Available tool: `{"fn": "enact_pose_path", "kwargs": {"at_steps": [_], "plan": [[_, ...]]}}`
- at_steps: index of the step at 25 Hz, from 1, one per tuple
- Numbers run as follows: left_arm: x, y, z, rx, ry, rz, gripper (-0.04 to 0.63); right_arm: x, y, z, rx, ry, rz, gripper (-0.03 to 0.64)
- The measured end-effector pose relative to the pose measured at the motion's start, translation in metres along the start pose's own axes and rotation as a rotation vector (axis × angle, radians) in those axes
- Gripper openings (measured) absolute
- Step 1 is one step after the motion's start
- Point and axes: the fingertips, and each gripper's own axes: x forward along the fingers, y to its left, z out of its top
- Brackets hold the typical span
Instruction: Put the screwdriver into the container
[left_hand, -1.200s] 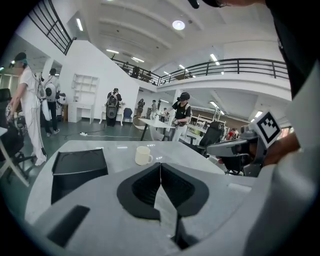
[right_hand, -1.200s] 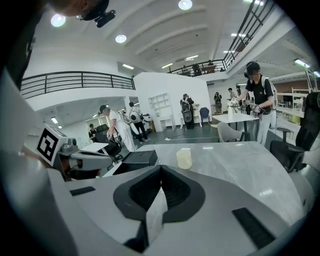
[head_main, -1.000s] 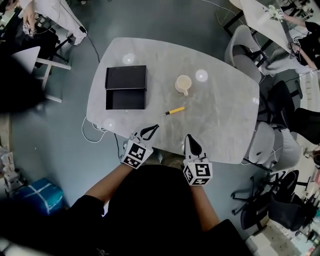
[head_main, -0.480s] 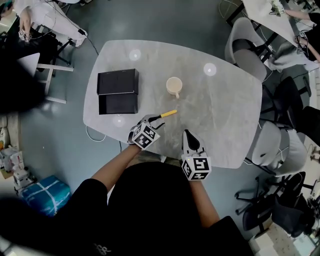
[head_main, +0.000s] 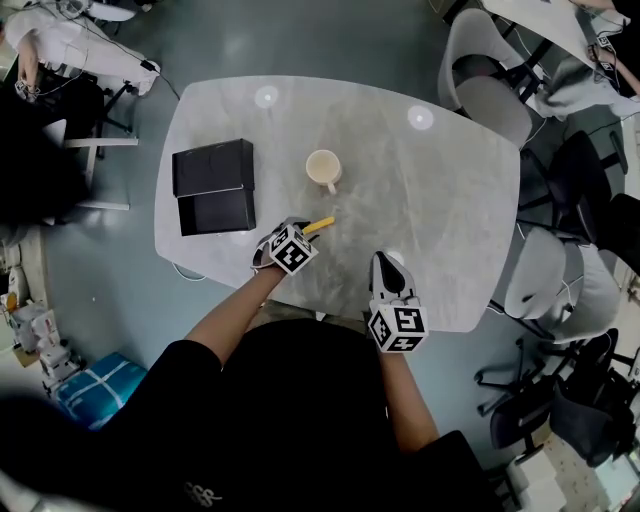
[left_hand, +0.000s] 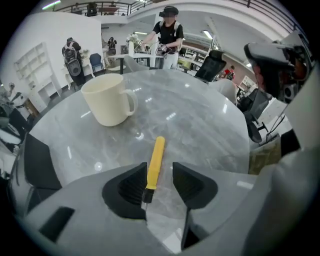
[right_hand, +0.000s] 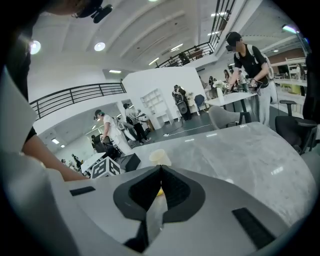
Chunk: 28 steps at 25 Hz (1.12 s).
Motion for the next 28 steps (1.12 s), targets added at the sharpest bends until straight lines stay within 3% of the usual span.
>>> {"fn": "enact_pose_path", "kwargs": {"at_steps": [11,15,16,17,22,28], "plan": [[0.035,0.004,0.003,-0.004,0.122,0.022,0.158,-0.023,-0.066,-0.014,0.098,0.023,-0.107,0.008],[0.032,0.007,0.004,0.029,0.079,0.025,0.142,-0.029,-0.062,-0.021,0.077,0.02,-0.122,0.008],[0.031,0.008,0.004,0.047,0.073,0.031,0.095,-0.028,-0.06,-0.022,0.067,0.019,-0.125,0.008],[0.03,0.008,0.003,0.062,0.072,0.029,0.087,-0.028,-0.059,-0.023,0.059,0.018,-0.129,0.008],[0.013,0.003,0.002,0.095,0.031,-0.027,0.086,-0.035,-0.031,-0.028,0.054,0.007,-0.162,0.008],[-0.022,0.004,0.004,0.188,-0.029,-0.082,0.086,-0.028,0.013,-0.029,0.051,-0.028,-0.19,0.008]]}}
